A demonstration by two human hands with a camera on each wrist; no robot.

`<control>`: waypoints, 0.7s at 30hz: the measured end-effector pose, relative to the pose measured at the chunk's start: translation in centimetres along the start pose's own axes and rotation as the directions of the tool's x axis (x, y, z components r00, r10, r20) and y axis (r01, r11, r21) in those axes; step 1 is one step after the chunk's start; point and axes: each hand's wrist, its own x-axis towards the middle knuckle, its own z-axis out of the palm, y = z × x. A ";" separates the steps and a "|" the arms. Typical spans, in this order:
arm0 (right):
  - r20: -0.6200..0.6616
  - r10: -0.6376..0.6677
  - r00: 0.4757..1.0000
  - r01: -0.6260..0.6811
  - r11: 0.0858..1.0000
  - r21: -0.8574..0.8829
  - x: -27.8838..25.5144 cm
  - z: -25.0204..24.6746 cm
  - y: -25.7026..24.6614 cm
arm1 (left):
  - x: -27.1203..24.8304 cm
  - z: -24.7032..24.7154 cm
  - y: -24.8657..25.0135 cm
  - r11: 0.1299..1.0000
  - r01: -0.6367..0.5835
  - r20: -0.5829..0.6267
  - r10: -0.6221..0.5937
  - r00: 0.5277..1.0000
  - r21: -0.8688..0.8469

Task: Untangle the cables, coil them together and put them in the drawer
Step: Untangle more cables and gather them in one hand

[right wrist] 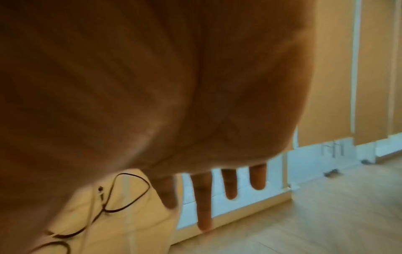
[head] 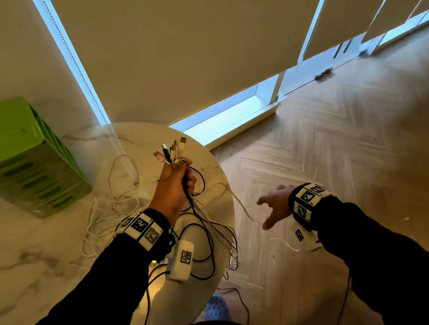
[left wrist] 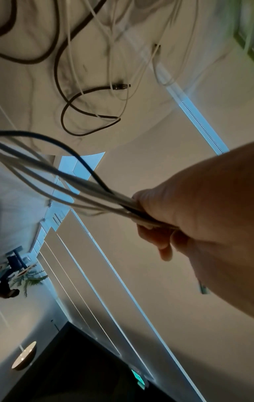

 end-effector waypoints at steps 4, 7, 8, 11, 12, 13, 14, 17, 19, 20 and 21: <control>-0.302 -0.333 0.893 0.389 0.909 0.149 -1.5 -2.0 -4.5 | -0.7 0.4 0.6 0.990 0.051 0.043 -0.045 0.998 -0.135; -0.407 -0.440 0.800 0.587 0.713 0.383 -1.8 -3.9 -9.0 | -1.2 0.3 0.7 0.974 0.105 0.093 -0.088 0.992 -0.202; -0.389 -0.493 0.779 0.627 0.617 0.475 -1.9 -4.4 -10.3 | -1.3 0.1 1.0 0.968 0.134 0.116 -0.112 0.987 -0.210; -0.309 -0.595 0.742 0.635 0.476 0.608 -1.7 -5.0 -12.7 | -1.5 -1.2 2.2 0.951 0.233 0.232 -0.185 0.955 -0.203; -0.260 -0.612 0.747 0.603 0.457 0.654 -1.5 -4.9 -12.9 | -1.5 -1.9 2.7 0.945 0.263 0.279 -0.203 0.938 -0.197; -0.193 -0.621 0.760 0.548 0.452 0.704 -1.2 -4.7 -13.1 | -1.5 -2.7 3.2 0.939 0.290 0.321 -0.220 0.921 -0.187; -0.127 -0.632 0.764 0.493 0.446 0.747 -0.9 -4.6 -13.0 | -1.5 -3.3 3.6 0.934 0.312 0.353 -0.237 0.905 -0.172; 0.049 -0.598 0.800 0.430 0.628 0.648 0.2 -4.5 -11.8 | -1.7 -4.8 5.3 0.928 0.341 0.403 -0.258 0.878 -0.148; 0.028 -0.498 0.866 0.416 0.752 0.511 1.1 -4.5 -10.9 | -1.8 -5.3 6.6 0.938 0.312 0.405 -0.228 0.885 -0.153; -0.059 -0.419 0.906 0.396 0.791 0.467 1.6 -4.5 -10.5 | -1.8 -5.6 7.2 0.948 0.275 0.391 -0.196 0.900 -0.158; -0.197 -0.327 0.924 0.382 0.815 0.437 2.1 -4.5 -10.0 | -1.7 -5.8 7.7 0.959 0.229 0.370 -0.154 0.916 -0.168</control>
